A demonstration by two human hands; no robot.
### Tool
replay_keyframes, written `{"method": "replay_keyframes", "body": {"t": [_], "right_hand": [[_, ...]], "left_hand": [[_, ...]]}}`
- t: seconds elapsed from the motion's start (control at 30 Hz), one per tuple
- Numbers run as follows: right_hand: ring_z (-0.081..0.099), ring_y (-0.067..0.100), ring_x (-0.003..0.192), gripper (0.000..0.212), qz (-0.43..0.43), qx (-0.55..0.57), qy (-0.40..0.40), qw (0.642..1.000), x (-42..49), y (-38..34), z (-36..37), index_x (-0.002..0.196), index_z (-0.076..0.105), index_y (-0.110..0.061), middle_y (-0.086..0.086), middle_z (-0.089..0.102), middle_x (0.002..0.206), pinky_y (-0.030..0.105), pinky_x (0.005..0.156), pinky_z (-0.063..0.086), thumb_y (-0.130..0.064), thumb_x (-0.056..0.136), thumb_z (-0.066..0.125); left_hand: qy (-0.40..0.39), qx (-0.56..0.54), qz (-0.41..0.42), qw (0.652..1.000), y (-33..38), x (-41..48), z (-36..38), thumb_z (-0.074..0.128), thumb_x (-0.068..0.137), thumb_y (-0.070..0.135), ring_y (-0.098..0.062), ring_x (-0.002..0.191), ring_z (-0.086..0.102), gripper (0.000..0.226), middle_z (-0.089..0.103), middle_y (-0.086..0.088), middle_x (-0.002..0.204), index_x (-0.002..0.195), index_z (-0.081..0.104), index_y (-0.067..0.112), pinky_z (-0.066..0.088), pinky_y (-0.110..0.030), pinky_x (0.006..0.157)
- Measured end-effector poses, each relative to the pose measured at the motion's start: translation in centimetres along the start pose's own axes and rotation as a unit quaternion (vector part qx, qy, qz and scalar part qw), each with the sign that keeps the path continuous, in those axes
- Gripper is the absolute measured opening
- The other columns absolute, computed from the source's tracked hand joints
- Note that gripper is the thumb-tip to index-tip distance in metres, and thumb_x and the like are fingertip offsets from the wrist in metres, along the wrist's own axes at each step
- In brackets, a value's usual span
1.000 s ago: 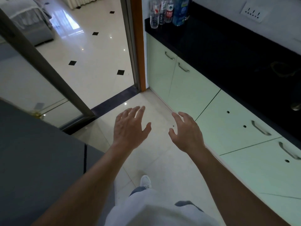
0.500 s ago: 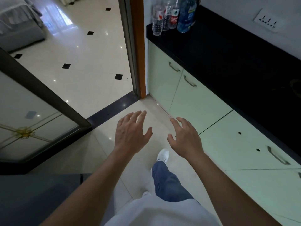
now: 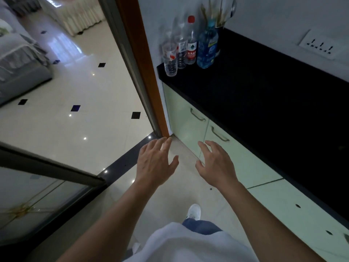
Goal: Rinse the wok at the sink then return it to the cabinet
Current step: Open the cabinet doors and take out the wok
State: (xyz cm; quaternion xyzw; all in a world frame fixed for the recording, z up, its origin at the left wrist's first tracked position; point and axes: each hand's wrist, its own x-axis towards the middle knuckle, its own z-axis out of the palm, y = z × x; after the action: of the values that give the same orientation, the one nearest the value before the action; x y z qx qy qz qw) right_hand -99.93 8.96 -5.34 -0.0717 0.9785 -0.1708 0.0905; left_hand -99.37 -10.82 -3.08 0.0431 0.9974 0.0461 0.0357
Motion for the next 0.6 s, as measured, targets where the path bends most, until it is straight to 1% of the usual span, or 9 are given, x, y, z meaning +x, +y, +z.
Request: {"method": "replay_keyframes", "body": {"t": [0.17,0.27,0.33,0.43,0.5,0.6], "right_hand": [[0.043,0.028,0.137,0.063,0.041,0.009,0.003,0.999,5.1,3.1,-1.5,0.15,0.039,-0.018,0.012,0.044,0.151,0.04,0.11,0.039,-0.036,0.091,0.054],[0.037,0.026,0.141,0.063,0.064,0.023,-0.006,0.998,6.9,4.4,-1.9,0.152,0.035,-0.02,0.009,0.039,0.154,0.039,0.112,0.035,-0.036,0.093,0.053],[0.035,0.025,0.142,0.064,0.084,0.031,-0.007,0.996,7.8,5.0,-1.8,0.153,0.033,-0.022,0.006,0.036,0.156,0.038,0.111,0.035,-0.036,0.094,0.052],[0.035,0.024,0.141,0.063,0.119,0.043,-0.008,0.992,8.8,5.8,-1.5,0.152,0.034,-0.024,0.005,0.036,0.156,0.038,0.111,0.036,-0.037,0.093,0.053],[0.036,0.025,0.141,0.063,0.148,0.044,-0.009,0.988,9.4,6.3,-1.2,0.151,0.034,-0.024,0.005,0.036,0.156,0.038,0.113,0.036,-0.036,0.093,0.054],[0.036,0.025,0.141,0.063,0.197,0.041,-0.013,0.979,10.1,6.6,-0.9,0.152,0.031,-0.024,0.002,0.037,0.155,0.037,0.113,0.035,-0.037,0.094,0.053]], "left_hand": [[-0.007,-0.008,0.031,0.999,1.8,6.2,-0.3,0.046,0.091,0.059,-0.024,0.14,0.041,0.068,0.045,0.001,0.153,0.148,0.038,0.025,0.035,-0.044,0.111],[-0.024,-0.009,0.049,0.998,2.2,9.1,0.0,0.043,0.091,0.061,-0.023,0.141,0.039,0.069,0.043,0.001,0.154,0.15,0.035,0.026,0.034,-0.044,0.112],[-0.036,-0.013,0.062,0.997,2.3,11.0,0.5,0.042,0.091,0.062,-0.023,0.141,0.038,0.069,0.042,0.001,0.154,0.15,0.034,0.027,0.033,-0.044,0.113],[-0.052,-0.015,0.087,0.995,2.4,13.8,1.3,0.042,0.091,0.061,-0.024,0.141,0.039,0.068,0.043,0.001,0.154,0.15,0.035,0.027,0.033,-0.044,0.113],[-0.061,-0.019,0.109,0.992,2.5,15.6,1.8,0.042,0.092,0.06,-0.024,0.141,0.039,0.067,0.044,0.0,0.153,0.149,0.036,0.025,0.032,-0.044,0.114],[-0.07,-0.023,0.154,0.985,2.3,18.2,2.4,0.047,0.093,0.055,-0.025,0.138,0.045,0.062,0.05,-0.002,0.149,0.145,0.045,0.021,0.033,-0.043,0.113]]}}
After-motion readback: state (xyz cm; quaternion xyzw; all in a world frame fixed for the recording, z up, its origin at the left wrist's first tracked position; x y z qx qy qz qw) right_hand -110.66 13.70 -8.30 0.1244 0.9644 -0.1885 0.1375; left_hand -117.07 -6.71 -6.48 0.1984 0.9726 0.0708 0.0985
